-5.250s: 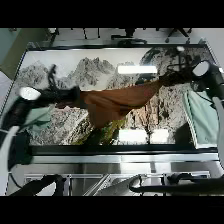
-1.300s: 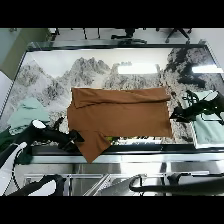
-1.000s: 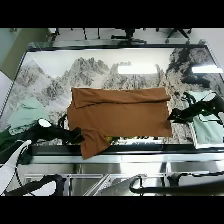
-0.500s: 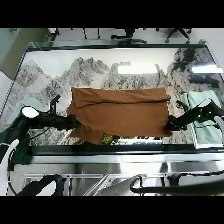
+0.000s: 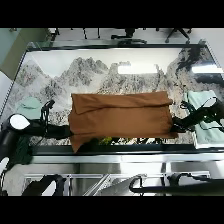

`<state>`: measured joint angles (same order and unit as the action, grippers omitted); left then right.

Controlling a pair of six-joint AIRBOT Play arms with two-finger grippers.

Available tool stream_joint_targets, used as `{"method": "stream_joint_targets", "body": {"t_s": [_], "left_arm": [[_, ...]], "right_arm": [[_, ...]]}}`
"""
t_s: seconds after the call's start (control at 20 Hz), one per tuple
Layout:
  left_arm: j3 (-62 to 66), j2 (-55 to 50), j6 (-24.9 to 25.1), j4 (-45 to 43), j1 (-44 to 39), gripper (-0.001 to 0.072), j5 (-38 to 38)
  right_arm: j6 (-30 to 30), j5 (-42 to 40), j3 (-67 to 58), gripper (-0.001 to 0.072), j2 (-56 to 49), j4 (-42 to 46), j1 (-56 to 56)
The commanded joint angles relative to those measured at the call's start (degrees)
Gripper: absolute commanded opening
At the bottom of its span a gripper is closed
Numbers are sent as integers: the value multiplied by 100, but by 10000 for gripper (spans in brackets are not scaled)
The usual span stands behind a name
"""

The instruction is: Fold the shirts.

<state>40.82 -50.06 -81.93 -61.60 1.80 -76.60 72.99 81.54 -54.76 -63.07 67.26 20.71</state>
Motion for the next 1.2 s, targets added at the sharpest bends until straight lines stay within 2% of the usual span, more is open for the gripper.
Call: {"method": "stream_joint_targets", "body": {"t_s": [0.0, 0.25, 0.4, 0.7, 0.8, 0.85, 0.9, 0.95, 1.1, 1.15], "left_arm": [[-155, 149, -66, -315, -4, 14, 216], [1657, -1333, 153, -138, -192, 14, 564], [2931, -2457, 153, -129, -195, 14, 680], [4690, -4664, 308, -140, -310, 16, 1073], [5075, -5265, 302, -138, -291, 20, 1049], [5278, -5510, 299, -131, -289, 45, 977], [5499, -5696, 297, -131, -291, 399, 850], [5724, -5847, 247, -133, -293, 695, 708], [6402, -6085, 232, -133, -258, 691, 195], [6575, -6083, 186, -133, -249, 691, 85]], "right_arm": [[-31, 35, -79, 19, 203, -568, 0], [-730, -962, -778, 19, 68, -2258, -9], [-835, -1453, -1082, 20, -411, -2645, -9], [-1751, -2120, -1399, 20, -1740, -3700, -9], [-1781, -2127, -1539, 21, -1956, -3705, -7], [-1947, -2107, -1620, 49, -1967, -3672, 0], [-2079, -2074, -1735, 179, -1947, -3578, 7], [-2076, -2044, -1915, 292, -1919, -3344, 24], [-1952, -2046, -2371, 502, -1869, -2312, 57], [-1849, -2050, -2404, 537, -1871, -2100, 61]]}}
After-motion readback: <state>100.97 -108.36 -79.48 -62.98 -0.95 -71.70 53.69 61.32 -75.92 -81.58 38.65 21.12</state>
